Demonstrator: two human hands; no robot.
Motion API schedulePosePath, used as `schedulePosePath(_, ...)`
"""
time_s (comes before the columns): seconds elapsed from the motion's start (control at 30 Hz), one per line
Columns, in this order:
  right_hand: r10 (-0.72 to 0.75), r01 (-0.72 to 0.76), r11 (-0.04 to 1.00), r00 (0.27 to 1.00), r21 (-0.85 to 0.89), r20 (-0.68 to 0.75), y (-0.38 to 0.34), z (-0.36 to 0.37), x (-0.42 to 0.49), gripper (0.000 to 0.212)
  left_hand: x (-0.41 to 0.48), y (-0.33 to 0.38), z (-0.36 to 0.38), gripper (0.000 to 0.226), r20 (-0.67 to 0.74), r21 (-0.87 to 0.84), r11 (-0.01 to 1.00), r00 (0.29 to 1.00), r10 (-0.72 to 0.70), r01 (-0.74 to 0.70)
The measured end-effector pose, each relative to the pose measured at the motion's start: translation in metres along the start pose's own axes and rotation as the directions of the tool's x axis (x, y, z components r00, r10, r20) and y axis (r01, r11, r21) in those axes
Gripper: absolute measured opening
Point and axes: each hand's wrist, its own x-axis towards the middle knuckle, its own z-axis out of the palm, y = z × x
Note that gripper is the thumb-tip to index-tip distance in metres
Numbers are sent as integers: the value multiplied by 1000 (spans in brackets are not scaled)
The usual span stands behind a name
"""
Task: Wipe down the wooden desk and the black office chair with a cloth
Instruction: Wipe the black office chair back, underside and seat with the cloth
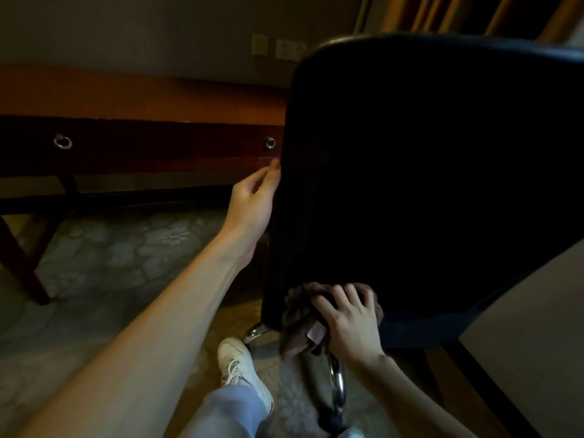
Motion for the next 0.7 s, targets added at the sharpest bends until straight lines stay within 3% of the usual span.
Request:
schedulePosePath(0.07, 16, -8, 999, 985, 44, -173, 5, -50, 25, 50, -6, -7, 1, 42, -33, 76, 989, 992, -124, 127)
schedulePosePath(0.17, 41, -27, 999, 895, 37, -444, 19, -139, 69, 40, -19, -22, -7, 64, -49, 72, 943, 945, -323, 326)
schedulePosePath(0.3, 12, -72, 995, 762, -67, -647, 39, -238, 122, 45, -28, -28, -17, 91, 29, 7, 924, 924, -382, 382)
schedulePosePath(0.4, -4, -107, 987, 734, -121, -679, 35, -257, 148, 36, -29, -27, -14, 93, 39, 16, 924, 923, -382, 381)
schedulePosePath(0.53, 88, -173, 983, 749, -66, -656, 22, -222, 155, 43, -25, -39, -20, 94, 77, -55, 930, 930, -359, 363)
schedulePosePath(0.7, -25, -52, 988, 870, -143, -493, -2, -105, 123, 44, -14, -61, -41, 95, 171, -176, 923, 934, -314, 342)
